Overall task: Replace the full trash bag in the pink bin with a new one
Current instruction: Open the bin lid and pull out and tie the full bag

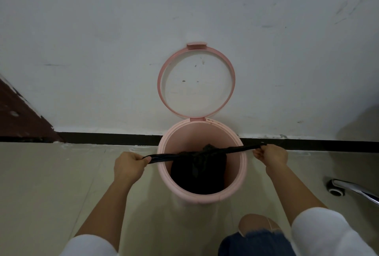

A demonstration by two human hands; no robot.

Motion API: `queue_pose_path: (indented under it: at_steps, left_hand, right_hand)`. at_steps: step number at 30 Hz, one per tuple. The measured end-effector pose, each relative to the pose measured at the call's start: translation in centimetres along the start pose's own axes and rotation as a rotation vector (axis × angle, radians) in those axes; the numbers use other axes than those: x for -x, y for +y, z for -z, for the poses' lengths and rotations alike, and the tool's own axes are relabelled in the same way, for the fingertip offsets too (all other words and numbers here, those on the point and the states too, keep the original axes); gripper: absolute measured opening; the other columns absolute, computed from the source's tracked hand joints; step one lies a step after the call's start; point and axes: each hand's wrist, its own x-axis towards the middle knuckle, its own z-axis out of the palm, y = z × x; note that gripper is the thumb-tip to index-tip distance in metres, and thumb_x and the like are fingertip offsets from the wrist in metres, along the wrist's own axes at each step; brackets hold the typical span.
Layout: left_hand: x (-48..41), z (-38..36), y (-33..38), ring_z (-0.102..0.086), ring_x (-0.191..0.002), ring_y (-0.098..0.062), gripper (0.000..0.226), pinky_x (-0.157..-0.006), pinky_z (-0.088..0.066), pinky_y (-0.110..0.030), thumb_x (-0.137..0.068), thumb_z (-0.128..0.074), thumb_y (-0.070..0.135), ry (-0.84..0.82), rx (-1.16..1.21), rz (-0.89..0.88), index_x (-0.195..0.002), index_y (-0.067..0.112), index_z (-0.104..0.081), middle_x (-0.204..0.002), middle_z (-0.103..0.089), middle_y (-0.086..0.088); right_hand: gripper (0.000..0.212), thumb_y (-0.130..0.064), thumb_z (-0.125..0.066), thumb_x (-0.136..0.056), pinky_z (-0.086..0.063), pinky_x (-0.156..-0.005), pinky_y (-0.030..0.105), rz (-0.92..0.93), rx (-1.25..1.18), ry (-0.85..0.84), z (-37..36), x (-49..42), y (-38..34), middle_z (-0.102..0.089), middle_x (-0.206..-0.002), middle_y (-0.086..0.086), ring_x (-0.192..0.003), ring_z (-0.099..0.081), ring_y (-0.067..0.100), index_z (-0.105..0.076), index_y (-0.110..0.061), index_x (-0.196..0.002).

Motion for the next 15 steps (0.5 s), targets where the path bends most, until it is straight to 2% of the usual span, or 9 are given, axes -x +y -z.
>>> queue_pose_path:
  at_steps: [2,4,6,8,10,12,15]
  left_hand:
    - [0.2,0.3,0.8,-0.066,-0.068,-0.025,0.015,-0.069,-0.058,-0.038,-0.083,-0.071,0.018,-0.001,0.12,-0.019,-0.082,0.003,-0.073,-0.069,-0.068,-0.012]
    - [0.6,0.8,2.3,-0.064,-0.063,-0.02,0.016,-0.064,-0.056,-0.03,-0.078,-0.075,0.014,-0.021,0.289,-0.047,-0.086,0.0,-0.073,-0.069,-0.067,-0.01]
    - [1.2,1.2,4.4,-0.063,-0.061,-0.018,0.016,-0.065,-0.056,-0.026,-0.074,-0.078,0.011,-0.052,0.414,-0.089,-0.082,-0.002,-0.073,-0.068,-0.067,-0.01]
    - [2.1,1.0,6.7,-0.063,-0.062,-0.017,0.015,-0.068,-0.057,-0.028,-0.074,-0.078,0.013,-0.119,0.426,-0.169,-0.083,0.001,-0.074,-0.072,-0.071,-0.013]
    - [2.9,0.6,8.9,-0.064,-0.065,-0.018,0.013,-0.075,-0.057,-0.034,-0.079,-0.074,0.015,-0.194,0.373,-0.273,-0.086,0.004,-0.075,-0.077,-0.073,-0.014]
    - [3.5,0.3,10.9,-0.064,-0.067,-0.016,0.013,-0.079,-0.055,-0.034,-0.086,-0.066,0.014,-0.26,0.286,-0.371,-0.09,0.005,-0.074,-0.077,-0.072,-0.011]
    - [4.0,0.2,12.9,-0.063,-0.066,-0.012,0.016,-0.07,-0.052,-0.024,-0.09,-0.058,0.013,-0.284,0.146,-0.482,-0.089,0.007,-0.073,-0.071,-0.069,-0.002]
  right_hand:
    - [0.011,0.006,-0.048,-0.091,-0.049,-0.037,0.015,0.178,0.084,-0.022,-0.5,0.7,-0.2,-0.055,-0.064,0.014,-0.034,-0.056,0.009,-0.059,0.004,-0.088]
    - [0.011,-0.001,-0.053,-0.091,-0.051,-0.045,0.01,0.373,0.187,-0.08,-1.0,2.3,-1.1,-0.06,-0.067,0.009,-0.045,-0.059,0.006,-0.064,-0.001,-0.094]
    - [0.012,-0.002,-0.054,-0.091,-0.052,-0.051,0.01,0.502,0.244,-0.207,-1.9,4.6,-2.4,-0.064,-0.073,0.006,-0.057,-0.062,0.008,-0.065,-0.004,-0.093]
    - [0.013,0.001,-0.055,-0.089,-0.054,-0.054,0.012,0.58,0.275,-0.373,-3.0,7.4,-3.2,-0.067,-0.073,0.005,-0.058,-0.064,0.009,-0.066,-0.005,-0.089]
    - [0.018,0.001,-0.056,-0.089,-0.055,-0.057,0.015,0.589,0.32,-0.548,-4.2,10.1,-3.1,-0.068,-0.069,0.002,-0.055,-0.064,0.005,-0.068,-0.01,-0.083]
    - [0.023,-0.004,-0.057,-0.09,-0.057,-0.06,0.02,0.544,0.329,-0.654,-5.2,11.8,-2.6,-0.071,-0.067,-0.002,-0.06,-0.066,0.007,-0.071,-0.019,-0.079]
    - [0.022,-0.009,-0.054,-0.093,-0.057,-0.067,0.022,0.358,0.219,-0.771,-6.1,12.8,-2.1,-0.075,-0.078,-0.003,-0.074,-0.071,0.012,-0.073,-0.019,-0.089]
